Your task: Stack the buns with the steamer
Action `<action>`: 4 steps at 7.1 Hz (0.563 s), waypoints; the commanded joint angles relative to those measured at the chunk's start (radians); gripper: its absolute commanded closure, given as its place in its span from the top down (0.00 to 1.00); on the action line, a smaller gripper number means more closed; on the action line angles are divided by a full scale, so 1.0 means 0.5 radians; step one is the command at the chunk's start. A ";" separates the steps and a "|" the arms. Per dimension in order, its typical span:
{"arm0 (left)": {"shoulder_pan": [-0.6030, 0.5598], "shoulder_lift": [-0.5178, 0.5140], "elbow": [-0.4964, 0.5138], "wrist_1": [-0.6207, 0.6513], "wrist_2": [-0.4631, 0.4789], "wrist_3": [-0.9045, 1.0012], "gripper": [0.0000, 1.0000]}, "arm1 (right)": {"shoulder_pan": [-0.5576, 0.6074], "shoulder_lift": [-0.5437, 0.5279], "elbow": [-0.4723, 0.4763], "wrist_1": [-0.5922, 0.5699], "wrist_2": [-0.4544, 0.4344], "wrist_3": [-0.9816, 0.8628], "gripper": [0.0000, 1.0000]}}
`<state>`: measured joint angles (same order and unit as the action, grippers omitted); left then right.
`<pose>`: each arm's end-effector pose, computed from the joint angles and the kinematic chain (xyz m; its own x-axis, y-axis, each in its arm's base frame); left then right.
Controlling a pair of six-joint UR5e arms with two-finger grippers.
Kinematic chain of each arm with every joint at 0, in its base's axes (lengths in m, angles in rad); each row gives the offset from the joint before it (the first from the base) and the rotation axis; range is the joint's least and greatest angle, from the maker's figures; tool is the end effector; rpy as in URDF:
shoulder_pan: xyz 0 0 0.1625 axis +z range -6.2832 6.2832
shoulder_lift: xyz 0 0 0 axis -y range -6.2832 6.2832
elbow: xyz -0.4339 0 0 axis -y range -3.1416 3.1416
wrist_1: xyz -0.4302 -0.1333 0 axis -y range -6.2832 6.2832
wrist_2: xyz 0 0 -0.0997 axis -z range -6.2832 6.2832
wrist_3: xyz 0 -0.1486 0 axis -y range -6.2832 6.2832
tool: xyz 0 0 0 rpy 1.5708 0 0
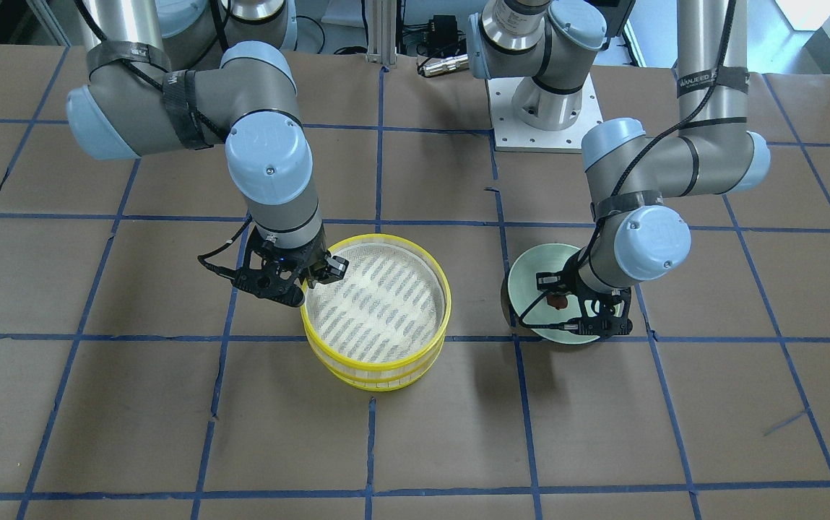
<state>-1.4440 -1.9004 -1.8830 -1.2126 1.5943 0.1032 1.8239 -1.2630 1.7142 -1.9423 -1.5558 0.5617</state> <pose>-0.0606 -0.5513 0.1450 -0.9998 -0.0212 0.0064 -0.0185 0.9596 0.2807 0.2830 -0.5529 0.2324 -0.9525 0.3031 0.0298 0.3045 0.9495 0.0753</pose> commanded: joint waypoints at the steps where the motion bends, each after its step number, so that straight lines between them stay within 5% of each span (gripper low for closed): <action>1: 0.013 0.027 0.123 -0.233 -0.221 -0.147 0.02 | 0.000 0.013 0.002 -0.009 -0.002 -0.028 0.09; 3: -0.026 0.061 0.341 -0.473 -0.457 -0.444 0.02 | 0.000 0.029 0.008 -0.003 0.001 -0.031 0.12; 4: -0.024 0.058 0.397 -0.498 -0.534 -0.607 0.02 | 0.000 0.029 0.008 -0.003 0.001 -0.028 0.22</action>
<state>-1.4528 -1.8750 -1.7286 -1.4267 1.3874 -0.1074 1.8240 -1.2500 1.7175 -1.9442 -1.5556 0.5472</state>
